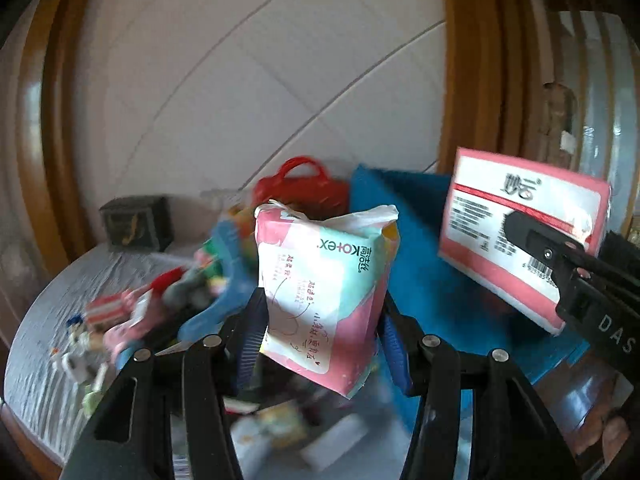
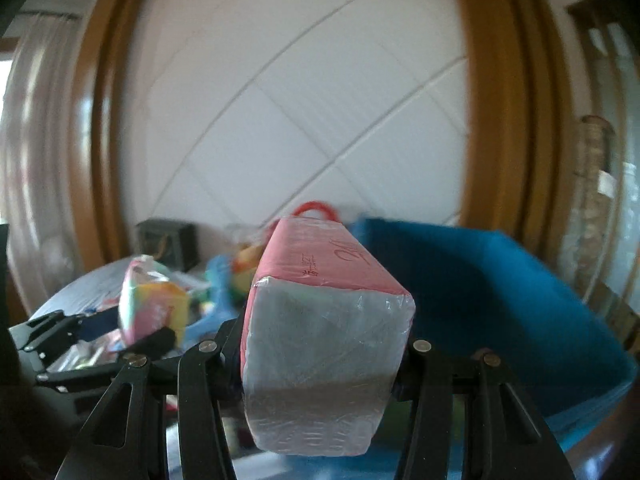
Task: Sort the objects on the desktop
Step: 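Lift the Kotex pack and tissue block and carry both over the blue bin, then open both tools to drop the Kotex pack and tissue block into the bin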
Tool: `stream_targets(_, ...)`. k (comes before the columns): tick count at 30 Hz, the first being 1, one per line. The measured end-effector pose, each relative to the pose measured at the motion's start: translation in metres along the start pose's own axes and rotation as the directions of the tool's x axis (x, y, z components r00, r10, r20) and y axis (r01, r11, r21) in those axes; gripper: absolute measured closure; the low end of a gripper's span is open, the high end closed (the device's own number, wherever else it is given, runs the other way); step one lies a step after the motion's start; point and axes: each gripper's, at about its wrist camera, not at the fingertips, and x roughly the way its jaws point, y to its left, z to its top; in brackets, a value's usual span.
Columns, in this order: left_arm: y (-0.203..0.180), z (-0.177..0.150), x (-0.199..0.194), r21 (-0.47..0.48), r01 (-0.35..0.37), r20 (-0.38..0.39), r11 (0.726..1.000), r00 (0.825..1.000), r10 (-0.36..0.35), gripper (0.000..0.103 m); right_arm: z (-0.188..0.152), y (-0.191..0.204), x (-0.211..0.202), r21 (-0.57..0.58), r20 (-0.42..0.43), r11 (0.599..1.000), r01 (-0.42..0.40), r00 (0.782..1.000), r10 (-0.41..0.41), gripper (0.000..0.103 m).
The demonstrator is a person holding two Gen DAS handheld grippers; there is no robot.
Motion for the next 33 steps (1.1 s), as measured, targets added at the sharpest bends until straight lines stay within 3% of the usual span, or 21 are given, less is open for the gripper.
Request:
stream_targets(6,-0.104,0.034,0.019,0.037,0.018,0.02,0.999,1.0,-0.018,0.051,0.006,-0.127,-0.003,0.014,0.005,0.993,0.119,0.993,-0.119,0.052)
stream_targets(10,-0.159,0.043,0.054,0.074,0.061,-0.093,0.995,0.994,-0.054,0.051,0.001,-0.184,0.013,0.009,-0.071,0.984,0.176,0.982,-0.175,0.052)
stream_targets(12,-0.18,0.042,0.076,0.082,0.081,-0.178,0.993,0.982,-0.065,0.051,-0.007,-0.206,0.024,-0.003,-0.135,0.98,0.197,0.971,-0.195,0.052)
stream_targets(15,-0.2,0.035,0.104,0.07,0.109,-0.313,0.992,0.946,-0.082,0.051,-0.021,-0.225,0.042,-0.035,-0.237,0.977,0.212,0.948,-0.214,0.052)
stream_targets(21,-0.217,0.02,0.116,0.068,0.099,-0.401,0.993,0.914,-0.064,0.05,-0.046,-0.24,0.045,-0.122,-0.329,0.969,0.216,0.912,-0.244,0.052)
stream_targets(24,-0.22,0.014,0.117,0.069,0.103,-0.42,0.992,0.905,-0.064,0.05,-0.053,-0.244,0.049,-0.134,-0.348,0.97,0.202,0.907,-0.237,0.051)
stream_targets(26,-0.224,0.013,0.112,0.092,0.09,-0.414,0.992,0.909,-0.044,0.05,-0.054,-0.247,0.049,-0.138,-0.352,0.969,0.205,0.905,-0.241,0.051)
stream_targets(29,-0.225,0.015,0.108,0.1,0.076,-0.408,0.992,0.912,-0.028,0.041,-0.053,-0.255,0.051,-0.134,-0.352,0.97,0.2,0.906,-0.236,0.049)
stream_targets(31,-0.224,0.016,0.105,0.104,0.066,-0.397,0.992,0.918,-0.02,0.037,-0.05,-0.256,0.048,-0.137,-0.337,0.969,0.207,0.91,-0.242,0.039)
stream_targets(32,-0.224,0.017,0.104,0.104,0.059,-0.392,0.993,0.92,-0.014,0.036,-0.048,-0.255,0.045,-0.139,-0.322,0.966,0.216,0.913,-0.251,0.024)
stream_targets(33,-0.223,0.017,0.102,0.106,0.053,-0.387,0.993,0.922,-0.008,0.035,-0.047,-0.254,0.042,-0.14,-0.306,0.964,0.224,0.917,-0.257,0.015)
